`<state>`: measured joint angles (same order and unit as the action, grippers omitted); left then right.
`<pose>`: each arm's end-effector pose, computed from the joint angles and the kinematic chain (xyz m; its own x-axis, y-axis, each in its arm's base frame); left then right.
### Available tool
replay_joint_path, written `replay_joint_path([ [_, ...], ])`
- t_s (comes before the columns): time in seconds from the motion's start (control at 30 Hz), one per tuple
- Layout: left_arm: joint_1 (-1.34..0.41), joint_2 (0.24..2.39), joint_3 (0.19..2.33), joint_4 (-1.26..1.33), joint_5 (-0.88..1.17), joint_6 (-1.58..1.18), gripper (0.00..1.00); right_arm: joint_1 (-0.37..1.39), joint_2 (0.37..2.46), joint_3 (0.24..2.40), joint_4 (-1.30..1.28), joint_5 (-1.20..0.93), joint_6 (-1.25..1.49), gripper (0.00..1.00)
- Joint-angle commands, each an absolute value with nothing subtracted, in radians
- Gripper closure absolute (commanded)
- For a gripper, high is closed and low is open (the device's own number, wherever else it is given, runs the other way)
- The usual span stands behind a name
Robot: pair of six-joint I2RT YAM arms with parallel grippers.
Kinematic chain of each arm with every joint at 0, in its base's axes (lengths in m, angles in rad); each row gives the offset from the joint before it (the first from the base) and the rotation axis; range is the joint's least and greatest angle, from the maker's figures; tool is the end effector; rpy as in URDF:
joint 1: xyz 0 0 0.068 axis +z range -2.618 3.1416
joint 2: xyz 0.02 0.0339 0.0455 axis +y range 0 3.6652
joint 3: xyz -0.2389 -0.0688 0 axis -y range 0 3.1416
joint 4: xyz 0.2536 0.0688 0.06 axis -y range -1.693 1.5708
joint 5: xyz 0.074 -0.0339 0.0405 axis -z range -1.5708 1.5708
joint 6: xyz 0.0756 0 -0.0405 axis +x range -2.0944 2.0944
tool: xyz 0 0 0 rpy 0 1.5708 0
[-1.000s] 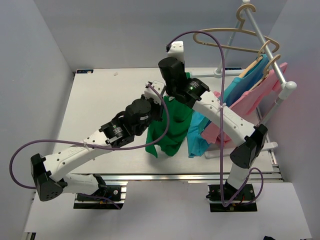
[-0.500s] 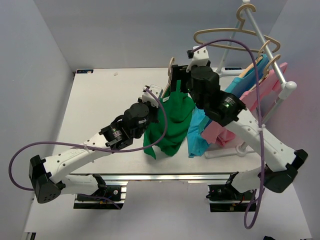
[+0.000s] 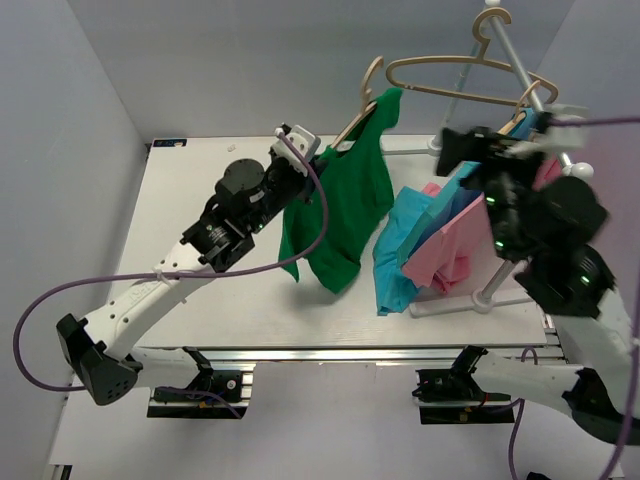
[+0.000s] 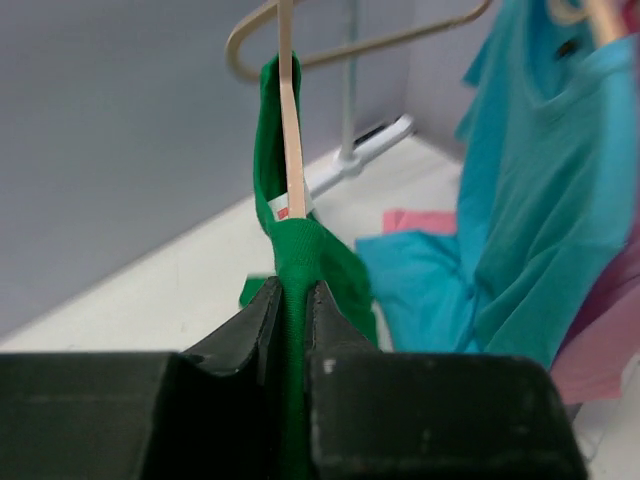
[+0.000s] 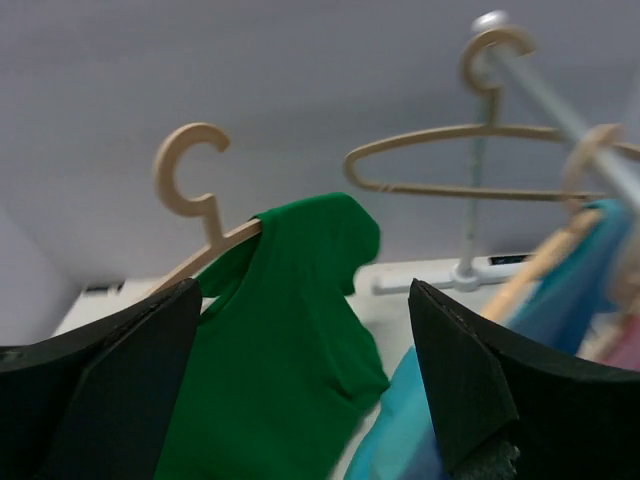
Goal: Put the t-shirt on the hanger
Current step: Place the hanger at the clothesline.
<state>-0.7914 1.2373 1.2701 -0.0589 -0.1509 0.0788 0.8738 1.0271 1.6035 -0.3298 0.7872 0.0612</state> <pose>0.2484 -0.2353 0.4036 0.0288 0.0816 -0.9962 0.5972 0.7978 0.0826 0.1694 0.1189 0.5376 0.1503 0.2468 -0.9574 -0.1096 0.9665 0.2319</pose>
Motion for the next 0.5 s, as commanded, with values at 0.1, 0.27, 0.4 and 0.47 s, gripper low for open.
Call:
replay_joint_path([
  [0.1, -0.762, 1.347, 1.489, 0.005, 0.217, 0.187, 1.0, 0.876, 0.855, 1.551, -0.147, 1.076, -0.08, 0.11],
  [0.27, -0.738, 1.581, 1.762, -0.075, 0.307, 0.186, 1.0, 0.876, 0.833, 1.559, -0.066, 1.221, -0.225, 0.11],
  [0.4, -0.738, 1.748, 1.957, -0.089, 0.327, 0.178, 1.0, 0.876, 0.818, 1.506, 0.101, 1.275, -0.353, 0.11],
  [0.47, -0.733, 1.855, 2.052, -0.13, 0.345, 0.181, 1.0, 0.876, 0.813, 1.502, 0.112, 1.278, -0.377, 0.11],
])
